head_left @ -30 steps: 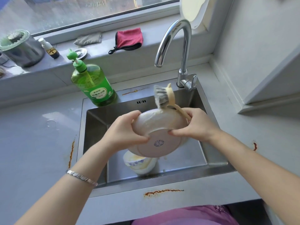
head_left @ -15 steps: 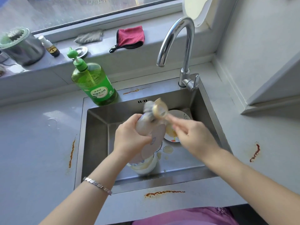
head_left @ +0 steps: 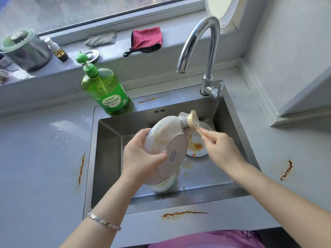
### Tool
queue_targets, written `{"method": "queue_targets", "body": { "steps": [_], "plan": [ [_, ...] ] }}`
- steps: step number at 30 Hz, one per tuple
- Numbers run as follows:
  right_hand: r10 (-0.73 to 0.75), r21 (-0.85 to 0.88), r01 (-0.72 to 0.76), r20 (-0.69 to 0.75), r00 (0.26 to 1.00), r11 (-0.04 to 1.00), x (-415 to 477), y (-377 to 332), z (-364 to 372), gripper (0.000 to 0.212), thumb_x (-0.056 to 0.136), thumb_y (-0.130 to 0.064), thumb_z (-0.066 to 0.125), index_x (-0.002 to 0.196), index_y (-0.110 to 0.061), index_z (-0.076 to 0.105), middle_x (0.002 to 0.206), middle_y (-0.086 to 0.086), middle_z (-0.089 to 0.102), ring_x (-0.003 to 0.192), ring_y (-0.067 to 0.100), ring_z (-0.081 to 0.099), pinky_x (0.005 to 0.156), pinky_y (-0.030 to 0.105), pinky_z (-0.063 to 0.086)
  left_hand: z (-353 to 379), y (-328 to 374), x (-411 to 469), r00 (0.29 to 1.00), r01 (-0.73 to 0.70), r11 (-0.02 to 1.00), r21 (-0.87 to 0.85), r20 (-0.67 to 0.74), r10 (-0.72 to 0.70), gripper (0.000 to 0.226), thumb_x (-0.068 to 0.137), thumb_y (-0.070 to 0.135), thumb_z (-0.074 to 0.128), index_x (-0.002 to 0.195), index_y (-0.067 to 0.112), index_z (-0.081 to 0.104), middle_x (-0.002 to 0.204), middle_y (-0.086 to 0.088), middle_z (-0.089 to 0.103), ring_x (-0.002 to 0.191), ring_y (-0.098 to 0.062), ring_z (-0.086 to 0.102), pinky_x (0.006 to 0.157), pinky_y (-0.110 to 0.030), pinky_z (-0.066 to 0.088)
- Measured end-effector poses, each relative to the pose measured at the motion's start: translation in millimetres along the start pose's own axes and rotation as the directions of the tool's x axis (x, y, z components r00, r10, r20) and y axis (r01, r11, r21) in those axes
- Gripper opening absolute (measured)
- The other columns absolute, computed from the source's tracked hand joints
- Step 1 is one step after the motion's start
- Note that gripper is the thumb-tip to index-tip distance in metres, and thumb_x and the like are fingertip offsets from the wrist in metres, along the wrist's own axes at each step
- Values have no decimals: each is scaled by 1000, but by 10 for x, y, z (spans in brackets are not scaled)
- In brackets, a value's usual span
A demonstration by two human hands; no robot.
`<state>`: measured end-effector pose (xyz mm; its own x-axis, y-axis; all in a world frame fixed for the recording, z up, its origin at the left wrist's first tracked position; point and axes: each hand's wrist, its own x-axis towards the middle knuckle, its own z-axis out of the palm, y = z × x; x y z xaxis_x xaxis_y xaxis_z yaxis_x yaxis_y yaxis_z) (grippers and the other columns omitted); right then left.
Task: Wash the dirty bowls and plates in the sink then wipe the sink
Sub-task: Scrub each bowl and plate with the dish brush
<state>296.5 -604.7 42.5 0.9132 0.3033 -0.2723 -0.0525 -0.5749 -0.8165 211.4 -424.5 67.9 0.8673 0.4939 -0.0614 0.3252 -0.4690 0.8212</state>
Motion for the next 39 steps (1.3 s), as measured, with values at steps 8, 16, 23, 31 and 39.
{"method": "queue_targets", "body": {
  "steps": [8, 16, 23, 31, 39],
  "plan": [
    [-17, 113, 16, 10, 1000, 994, -47, 10, -8, 37, 95, -17, 48, 120, -44, 54, 82, -9, 69, 77, 12, 60, 68, 19, 40, -97, 54, -27, 998, -9, 997, -77, -67, 4, 41, 50, 20, 71, 81, 41, 56, 77, 31, 61, 69, 8, 56, 62, -6, 46],
    [-35, 87, 32, 44, 998, 996, 5, -15, 10, 36, 95, -17, 48, 122, -39, 55, 85, -5, 72, 87, 17, 64, 82, 31, 47, -105, 19, -35, 997, -5, 997, -80, -80, -1, 49, 57, 7, 81, 82, 41, 56, 76, 31, 62, 67, 9, 56, 63, -10, 49],
    [-78, 82, 73, 64, 995, 994, -6, -10, 41, 35, 94, -18, 48, 121, -39, 58, 38, -20, 42, 51, 5, 39, 61, 19, 33, -113, 2, -11, 995, 51, 993, -107, -78, -60, 41, 50, 21, 74, 83, 39, 59, 80, 21, 65, 69, 5, 59, 68, -22, 54],
    [-79, 190, 67, 53, 995, 979, 18, -10, 93, 35, 94, -14, 49, 122, -35, 54, 69, -20, 66, 66, 7, 57, 69, 20, 47, -79, 10, 45, 977, 124, 964, -237, -140, -160, 40, 50, 18, 73, 84, 34, 60, 72, 22, 67, 65, 5, 61, 66, -20, 54],
    [100, 329, -151, 168, 981, 932, -228, 292, 498, 34, 94, -8, 49, 126, -14, 55, 112, -11, 62, 102, -4, 52, 82, 6, 37, -7, 128, 312, 848, 80, 897, -435, -444, -291, 49, 54, 20, 72, 101, 25, 58, 92, 5, 66, 75, -8, 63, 74, -25, 54]
  ]
}}
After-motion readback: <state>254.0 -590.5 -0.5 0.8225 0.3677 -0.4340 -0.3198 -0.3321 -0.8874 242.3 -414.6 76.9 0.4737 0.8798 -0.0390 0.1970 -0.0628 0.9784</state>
